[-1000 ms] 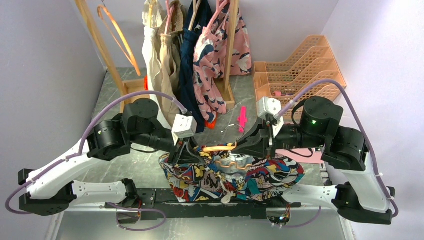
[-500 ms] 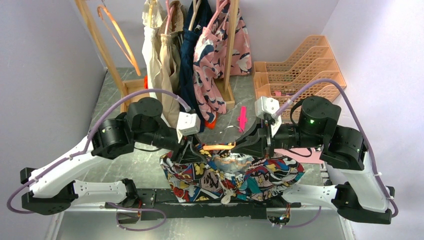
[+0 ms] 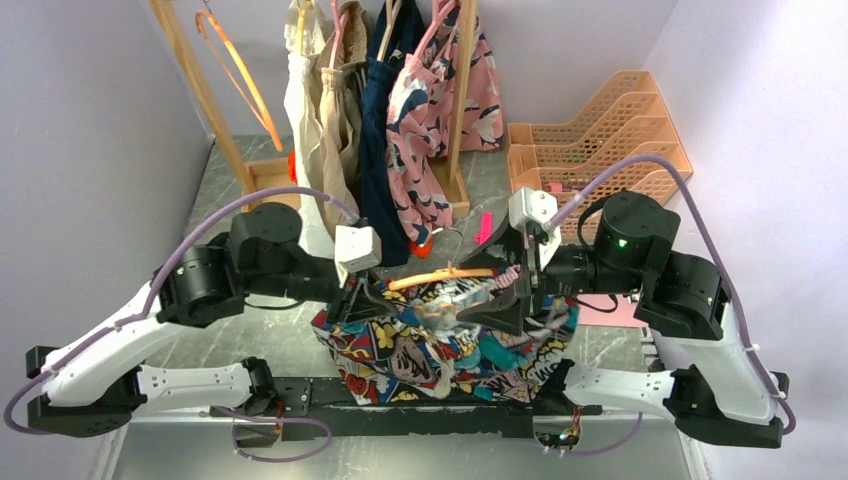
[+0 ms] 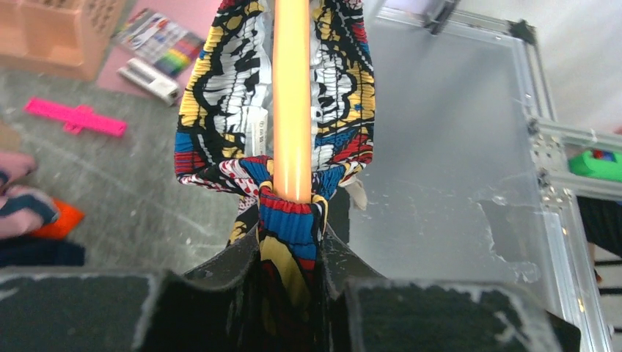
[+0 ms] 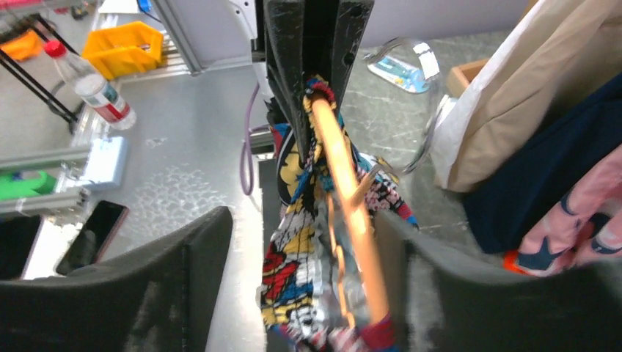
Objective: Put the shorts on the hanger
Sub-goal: Hang the shorts on the hanger.
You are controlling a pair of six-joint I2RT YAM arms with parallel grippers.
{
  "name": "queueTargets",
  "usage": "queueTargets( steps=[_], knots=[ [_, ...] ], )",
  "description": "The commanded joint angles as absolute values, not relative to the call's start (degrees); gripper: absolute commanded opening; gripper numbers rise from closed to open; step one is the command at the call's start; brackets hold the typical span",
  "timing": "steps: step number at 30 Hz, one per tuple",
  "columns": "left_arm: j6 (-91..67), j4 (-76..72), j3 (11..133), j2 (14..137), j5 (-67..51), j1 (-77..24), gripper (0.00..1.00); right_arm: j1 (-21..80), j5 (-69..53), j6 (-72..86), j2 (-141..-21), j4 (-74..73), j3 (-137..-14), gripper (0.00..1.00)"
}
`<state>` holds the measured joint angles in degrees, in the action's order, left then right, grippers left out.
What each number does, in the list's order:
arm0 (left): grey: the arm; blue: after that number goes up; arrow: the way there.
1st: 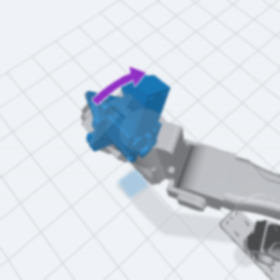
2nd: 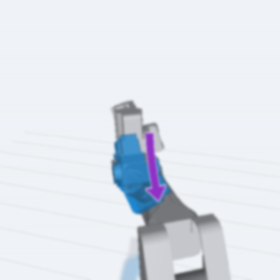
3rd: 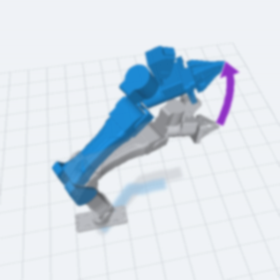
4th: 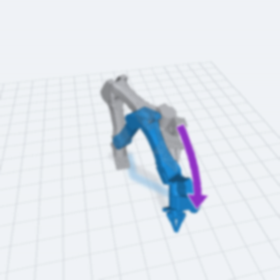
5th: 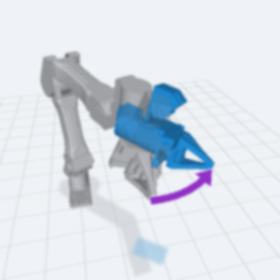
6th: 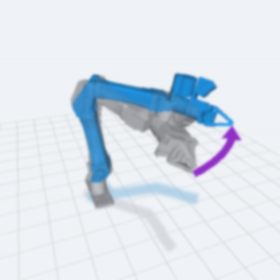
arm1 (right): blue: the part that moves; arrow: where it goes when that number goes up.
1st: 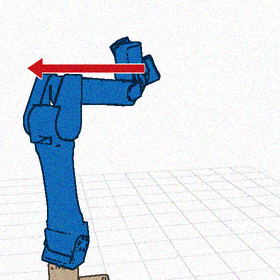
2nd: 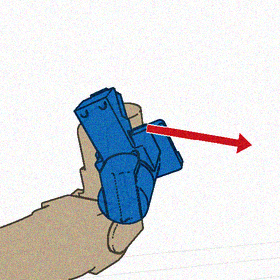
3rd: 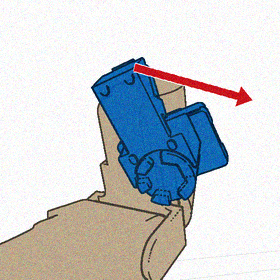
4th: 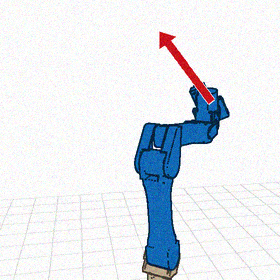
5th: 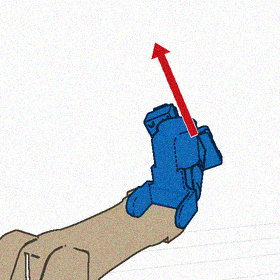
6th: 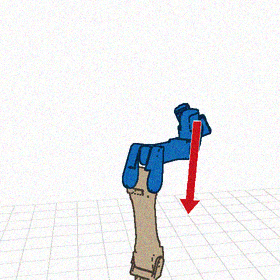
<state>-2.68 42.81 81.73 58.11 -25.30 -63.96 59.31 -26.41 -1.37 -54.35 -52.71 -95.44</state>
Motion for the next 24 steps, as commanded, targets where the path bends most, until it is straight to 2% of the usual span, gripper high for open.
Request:
queueTargets(
  steps=[1, 3, 6, 15, 24],
  knots=[
    [-5.36, 46.04, 84.56, 53.39, -13.66, -63.37, 0.07, 59.63, -25.97, -0.55, -52.48, -50.25, -95.43, 0.85],
    [-6.27, 49.07, 87.19, 52.19, -10.86, -63.37, 0.07, 59.62, -25.2, -0.7, -52.3, -50.36, -95.61, 0.92],
    [-8.17, 53.09, 91.03, 50.5, -6.93, -63.37, 0.07, 59.62, -24.05, -0.88, -51.7, -50.12, -95.57, 0.96],
    [-14.09, 60.27, 99.68, 46.57, 1.86, -63.37, 0.07, 59.6, -15.93, -0.62, -48.36, -47.34, -93.63, 0.97],
    [-22.58, 77.22, 114.07, 51.18, 5.82, -63.31, 0.07, 59.62, -8.41, 0.27, -44.03, -42.1, -86.32, 0.97]
  ],
)
